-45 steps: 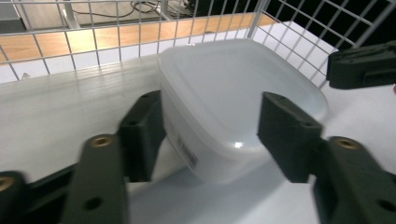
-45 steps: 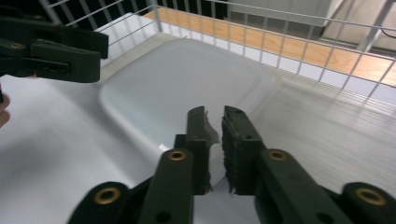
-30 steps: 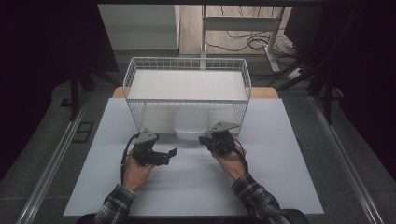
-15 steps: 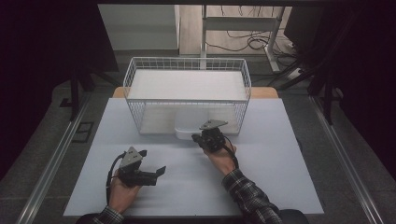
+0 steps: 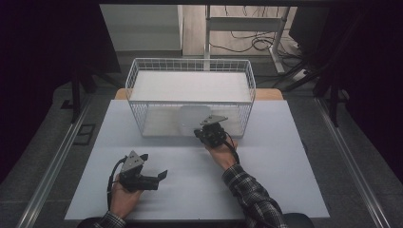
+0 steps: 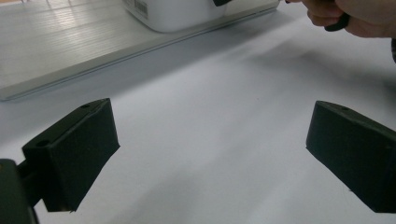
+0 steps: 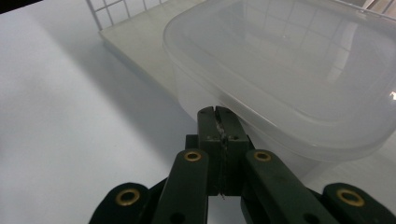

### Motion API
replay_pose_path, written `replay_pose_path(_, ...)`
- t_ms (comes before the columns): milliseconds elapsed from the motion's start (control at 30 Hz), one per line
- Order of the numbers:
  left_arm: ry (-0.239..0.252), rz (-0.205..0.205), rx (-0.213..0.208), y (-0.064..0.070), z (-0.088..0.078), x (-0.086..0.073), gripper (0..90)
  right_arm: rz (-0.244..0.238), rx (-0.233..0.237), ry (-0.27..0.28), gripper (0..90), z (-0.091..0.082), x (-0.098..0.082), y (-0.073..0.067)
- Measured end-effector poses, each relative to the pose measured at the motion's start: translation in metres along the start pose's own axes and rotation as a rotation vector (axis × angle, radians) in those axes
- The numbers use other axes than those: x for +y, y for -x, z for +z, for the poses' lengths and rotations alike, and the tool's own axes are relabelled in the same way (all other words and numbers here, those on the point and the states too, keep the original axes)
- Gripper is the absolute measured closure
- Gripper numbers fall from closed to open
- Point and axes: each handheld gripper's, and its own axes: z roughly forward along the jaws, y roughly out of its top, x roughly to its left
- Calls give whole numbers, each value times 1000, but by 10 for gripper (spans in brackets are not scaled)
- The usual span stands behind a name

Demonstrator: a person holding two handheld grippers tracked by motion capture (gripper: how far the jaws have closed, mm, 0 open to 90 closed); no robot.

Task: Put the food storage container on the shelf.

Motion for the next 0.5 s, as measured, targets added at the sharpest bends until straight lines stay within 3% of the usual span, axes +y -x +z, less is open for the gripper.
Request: replay_pose_path(500,-2,-9,-10,0,2,-1,16,-7,-27,6,893,10,7,8)
